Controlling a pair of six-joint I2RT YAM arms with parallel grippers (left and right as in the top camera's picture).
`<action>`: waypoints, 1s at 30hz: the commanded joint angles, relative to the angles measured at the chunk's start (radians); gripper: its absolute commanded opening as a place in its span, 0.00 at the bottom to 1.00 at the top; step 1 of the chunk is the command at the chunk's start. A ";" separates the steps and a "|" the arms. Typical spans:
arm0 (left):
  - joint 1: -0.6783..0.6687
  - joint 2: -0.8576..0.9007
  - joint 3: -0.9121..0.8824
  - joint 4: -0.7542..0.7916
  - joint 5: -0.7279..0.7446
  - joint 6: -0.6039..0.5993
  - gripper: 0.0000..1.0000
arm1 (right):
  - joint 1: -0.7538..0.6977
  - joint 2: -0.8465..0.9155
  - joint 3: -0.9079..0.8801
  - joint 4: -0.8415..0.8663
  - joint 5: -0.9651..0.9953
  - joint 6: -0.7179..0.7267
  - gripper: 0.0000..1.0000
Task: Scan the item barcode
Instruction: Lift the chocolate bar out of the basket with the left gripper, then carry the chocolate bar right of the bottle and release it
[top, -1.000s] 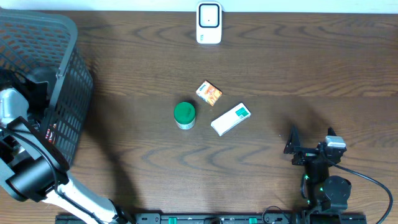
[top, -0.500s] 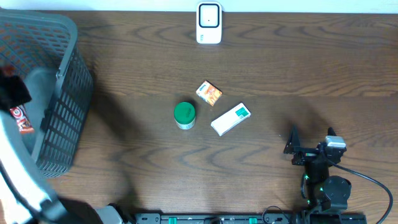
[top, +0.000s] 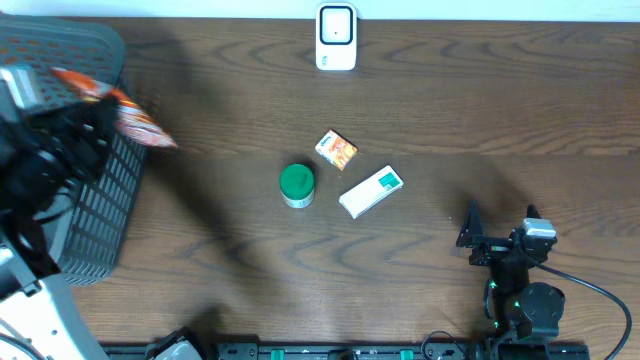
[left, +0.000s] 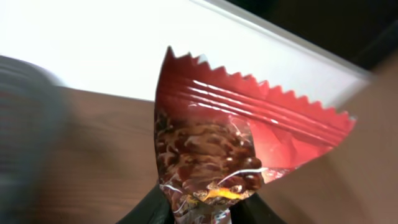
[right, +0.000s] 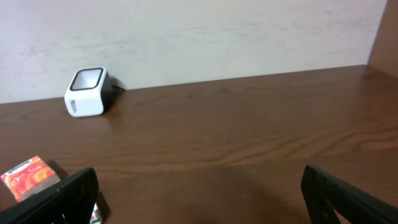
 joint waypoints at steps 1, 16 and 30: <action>-0.088 0.001 0.010 -0.080 0.193 0.015 0.24 | 0.009 -0.006 -0.002 -0.004 -0.005 -0.013 0.99; -0.531 0.019 -0.221 -0.151 0.169 0.262 0.22 | 0.009 -0.006 -0.002 -0.004 -0.005 -0.013 0.99; -0.932 0.279 -0.344 0.214 0.087 0.262 0.22 | 0.009 -0.006 -0.002 -0.004 -0.005 -0.013 0.99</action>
